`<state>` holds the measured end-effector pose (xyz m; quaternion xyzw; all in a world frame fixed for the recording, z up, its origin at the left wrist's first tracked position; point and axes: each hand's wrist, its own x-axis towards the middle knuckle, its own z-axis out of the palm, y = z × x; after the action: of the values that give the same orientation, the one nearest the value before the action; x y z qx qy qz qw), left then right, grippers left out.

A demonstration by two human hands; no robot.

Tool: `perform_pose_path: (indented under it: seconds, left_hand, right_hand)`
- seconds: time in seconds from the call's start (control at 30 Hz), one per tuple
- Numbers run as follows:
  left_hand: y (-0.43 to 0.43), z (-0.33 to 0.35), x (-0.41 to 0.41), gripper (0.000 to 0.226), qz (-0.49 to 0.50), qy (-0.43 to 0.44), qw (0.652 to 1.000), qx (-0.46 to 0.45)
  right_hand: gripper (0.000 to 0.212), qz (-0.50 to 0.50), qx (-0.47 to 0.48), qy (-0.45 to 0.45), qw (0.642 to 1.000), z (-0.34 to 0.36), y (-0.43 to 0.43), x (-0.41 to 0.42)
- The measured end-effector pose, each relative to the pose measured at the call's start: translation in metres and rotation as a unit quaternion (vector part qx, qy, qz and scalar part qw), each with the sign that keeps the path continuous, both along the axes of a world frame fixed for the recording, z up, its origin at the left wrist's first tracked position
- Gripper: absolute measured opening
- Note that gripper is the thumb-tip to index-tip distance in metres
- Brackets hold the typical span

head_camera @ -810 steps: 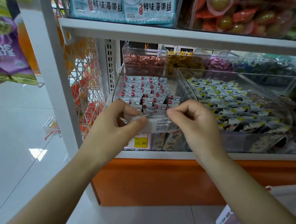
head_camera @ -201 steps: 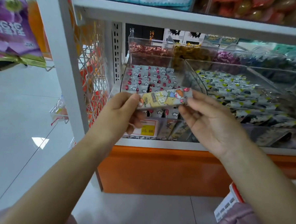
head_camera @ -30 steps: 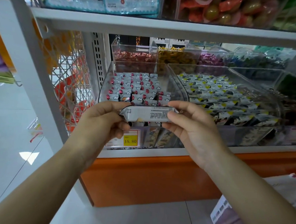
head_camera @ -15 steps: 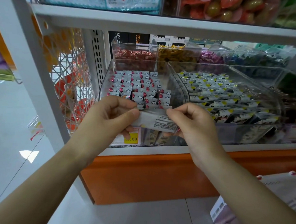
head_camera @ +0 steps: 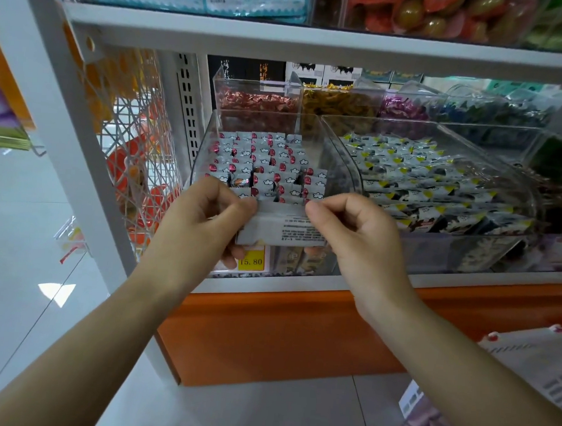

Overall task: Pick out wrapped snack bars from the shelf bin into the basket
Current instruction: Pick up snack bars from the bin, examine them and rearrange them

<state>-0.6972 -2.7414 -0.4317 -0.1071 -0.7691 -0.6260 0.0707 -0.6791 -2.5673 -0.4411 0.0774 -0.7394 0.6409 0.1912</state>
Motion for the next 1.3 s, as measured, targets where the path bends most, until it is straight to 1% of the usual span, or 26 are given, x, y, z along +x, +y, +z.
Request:
perform_pose_path:
  seconds: [0.03,0.07,0.1,0.13,0.17,0.2,0.27,0.33,0.37,0.4,0.43,0.5,0.53,0.6,0.67,0.77,0.8,0.87,1.0,1.03,1.1,1.17,1.2,1.23,1.27,1.3]
  left_hand:
    - [0.0,0.0,0.0,0.024,0.007,-0.014,1.0,0.013]
    - [-0.001,0.0,0.0,0.025,0.017,-0.029,0.999,0.028]
    - [-0.002,0.0,0.0,0.027,0.026,-0.043,0.998,0.042]
    - [-0.003,0.0,-0.002,0.03,0.034,-0.053,0.997,0.05]
    - [-0.004,-0.001,-0.003,0.033,0.039,-0.06,0.996,0.049]
    - [-0.006,-0.001,-0.004,0.038,0.038,-0.068,0.996,0.043]
    - [-0.007,0.001,-0.006,0.043,0.015,-0.078,0.996,0.035]
    - [-0.007,0.006,-0.009,0.037,0.003,-0.047,0.999,0.024]
    - [-0.007,0.007,-0.011,0.029,0.02,-0.001,1.0,-0.001]
    - [-0.008,0.007,-0.014,0.022,0.053,0.061,0.995,-0.055]
    - [-0.009,0.007,-0.018,0.017,0.087,0.125,0.979,-0.133]
    - [-0.009,0.005,-0.027,0.029,0.12,0.216,0.916,-0.316]
    - [-0.008,0.003,-0.032,0.038,0.107,0.229,0.883,-0.396]
    - [-0.004,-0.003,-0.038,0.056,0.077,0.22,0.823,-0.517]
    - [-0.001,-0.009,-0.041,0.071,0.066,0.215,0.779,-0.585]
    - [-0.004,-0.012,-0.037,0.084,0.066,0.231,0.746,-0.621]
    - [-0.005,-0.01,-0.035,0.086,0.062,0.232,0.743,-0.624]
    - [-0.007,-0.008,-0.032,0.086,0.051,0.226,0.753,-0.616]
    - [-0.009,-0.005,-0.026,0.076,0.033,0.211,0.768,-0.604]
    - [-0.009,-0.006,-0.026,0.071,0.036,0.206,0.77,-0.603]
    - [-0.012,-0.007,-0.027,0.064,0.052,0.189,0.781,-0.593]
    - [-0.016,-0.007,-0.029,0.06,0.068,0.175,0.797,-0.574]
    - [-0.019,-0.007,-0.029,0.061,0.07,0.173,0.801,-0.569]
    - [-0.02,-0.008,-0.03,0.063,0.069,0.172,0.802,-0.568]
    - [-0.021,-0.009,-0.03,0.064,0.065,0.174,0.801,-0.569]
    - [-0.021,-0.009,-0.031,0.063,0.062,0.174,0.8,-0.571]
  right_hand:
    - [0.006,0.022,-0.018,-0.016,0.999,0.0,0.001,0.0]
    - [0.015,0.051,-0.023,-0.034,0.998,-0.002,0.002,-0.001]
    - [0.027,0.077,-0.004,-0.041,0.996,-0.002,0.003,-0.001]
    - [0.035,0.092,0.034,-0.034,0.995,-0.002,0.003,-0.001]
    - [0.039,0.098,0.069,-0.022,0.993,-0.001,0.002,0.0]
    - [0.038,0.099,0.083,-0.011,0.992,-0.001,0.002,0.0]
    - [0.028,0.075,0.037,-0.003,0.996,0.001,0.001,-0.002]
    - [0.017,0.022,-0.039,-0.016,0.999,0.003,0.004,-0.007]
    - [0.016,-0.004,-0.067,-0.021,0.998,0.004,0.006,-0.01]
    - [0.017,-0.025,-0.084,-0.023,0.996,0.004,0.008,-0.014]
    - [0.02,-0.041,-0.093,-0.022,0.995,0.005,0.009,-0.017]
    - [0.023,-0.069,-0.086,-0.01,0.994,0.007,0.008,-0.025]
    - [0.024,-0.08,-0.076,0.001,0.994,0.01,0.007,-0.03]
    - [0.022,-0.098,-0.036,0.032,0.994,0.018,0.002,-0.042]
    - [0.02,-0.116,0.043,0.057,0.991,0.027,-0.005,-0.059]
    - [0.023,-0.109,0.195,0.077,0.972,0.041,-0.017,-0.087]
    - [0.025,-0.093,0.245,0.072,0.962,0.045,-0.02,-0.096]
    - [0.029,-0.049,0.332,0.05,0.941,0.047,-0.029,-0.111]
    - [0.04,0.001,0.455,0.017,0.89,0.044,-0.052,-0.128]
    - [0.037,0.013,0.473,0.013,0.881,0.042,-0.057,-0.13]
    - [0.018,0.04,0.514,0.002,0.857,0.039,-0.062,-0.134]
    - [0.022,0.06,0.578,-0.024,0.814,0.034,-0.062,-0.139]
    - [0.024,0.067,0.592,-0.039,0.802,0.032,-0.061,-0.141]
    - [0.028,0.072,0.591,-0.046,0.802,0.031,-0.059,-0.143]
    - [0.031,0.076,0.575,-0.046,0.813,0.033,-0.057,-0.144]
    - [0.033,0.074,0.549,-0.04,0.832,0.035,-0.056,-0.146]
